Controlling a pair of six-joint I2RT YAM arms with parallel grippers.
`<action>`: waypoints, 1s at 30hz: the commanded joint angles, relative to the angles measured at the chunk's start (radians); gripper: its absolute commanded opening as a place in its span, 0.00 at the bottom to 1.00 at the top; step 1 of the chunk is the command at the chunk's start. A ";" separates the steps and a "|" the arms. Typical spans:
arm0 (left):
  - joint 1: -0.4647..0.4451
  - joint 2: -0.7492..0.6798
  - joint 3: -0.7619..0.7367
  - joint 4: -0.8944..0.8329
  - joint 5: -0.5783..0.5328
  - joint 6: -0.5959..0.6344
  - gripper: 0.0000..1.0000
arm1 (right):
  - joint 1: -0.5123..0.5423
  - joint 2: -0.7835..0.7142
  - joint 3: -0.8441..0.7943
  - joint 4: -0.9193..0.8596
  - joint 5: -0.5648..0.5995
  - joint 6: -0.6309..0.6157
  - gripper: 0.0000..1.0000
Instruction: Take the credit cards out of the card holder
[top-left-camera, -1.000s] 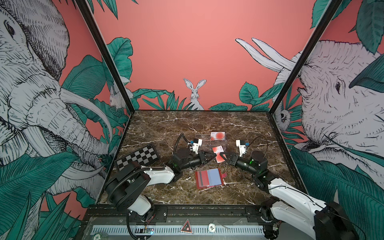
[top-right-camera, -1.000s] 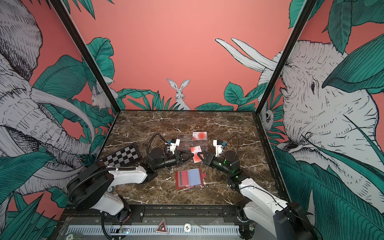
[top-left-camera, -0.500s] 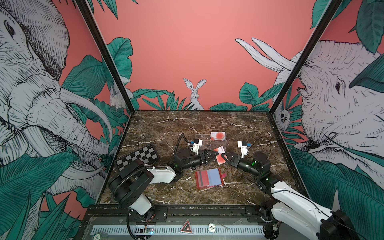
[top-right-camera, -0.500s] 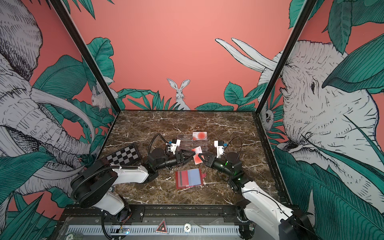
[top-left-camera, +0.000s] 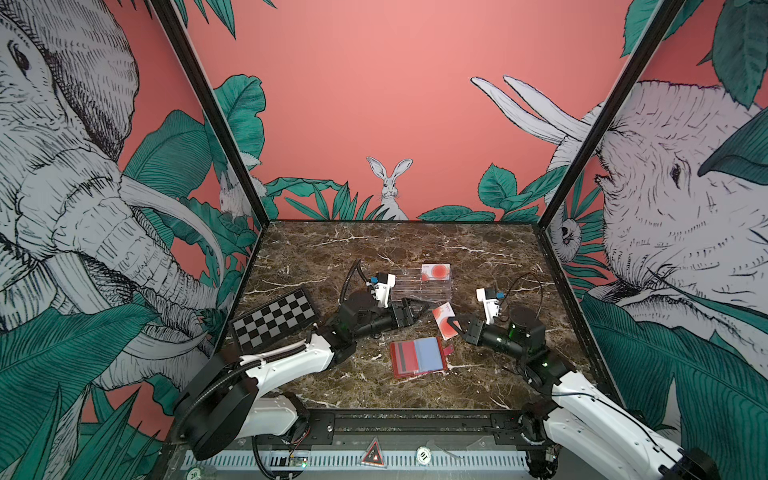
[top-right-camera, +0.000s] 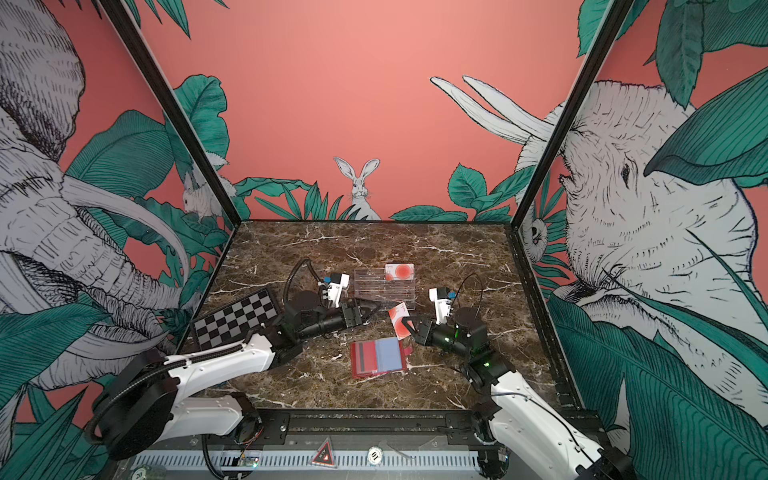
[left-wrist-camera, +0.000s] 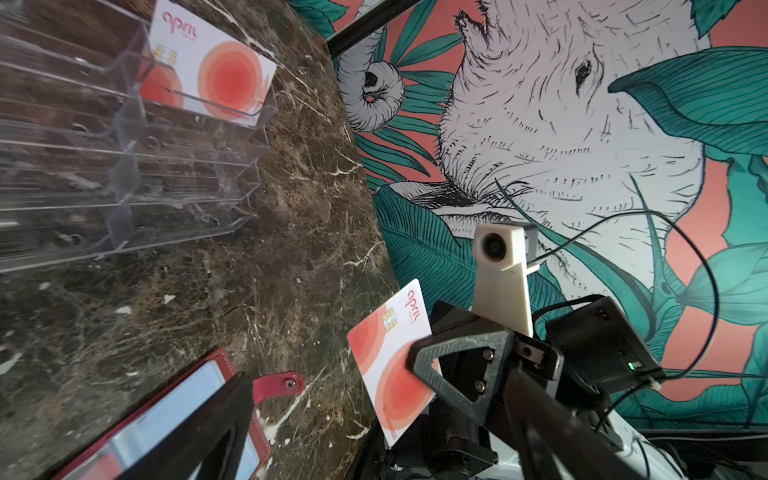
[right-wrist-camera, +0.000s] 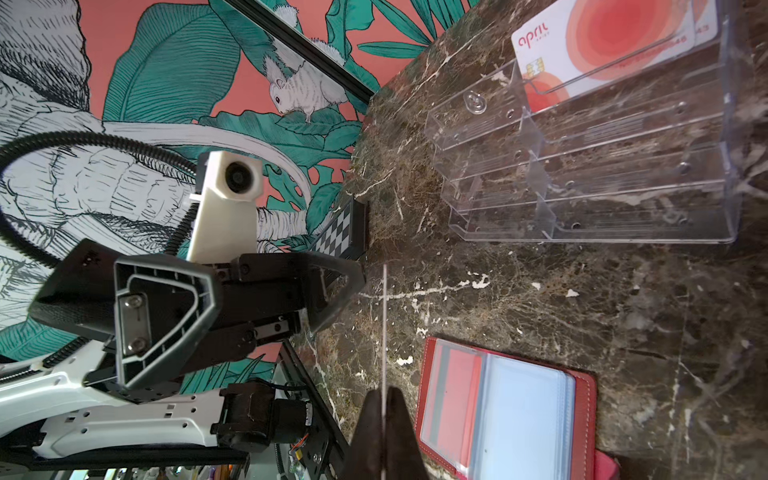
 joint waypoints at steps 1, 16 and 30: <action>0.007 -0.098 0.051 -0.236 -0.108 0.165 0.97 | -0.007 -0.028 0.054 -0.105 0.038 -0.128 0.00; 0.018 -0.363 0.104 -0.503 -0.264 0.529 0.99 | -0.015 0.003 0.209 -0.386 0.081 -0.519 0.00; 0.018 -0.485 0.066 -0.526 -0.202 0.717 0.99 | -0.020 0.067 0.259 -0.416 0.010 -0.947 0.00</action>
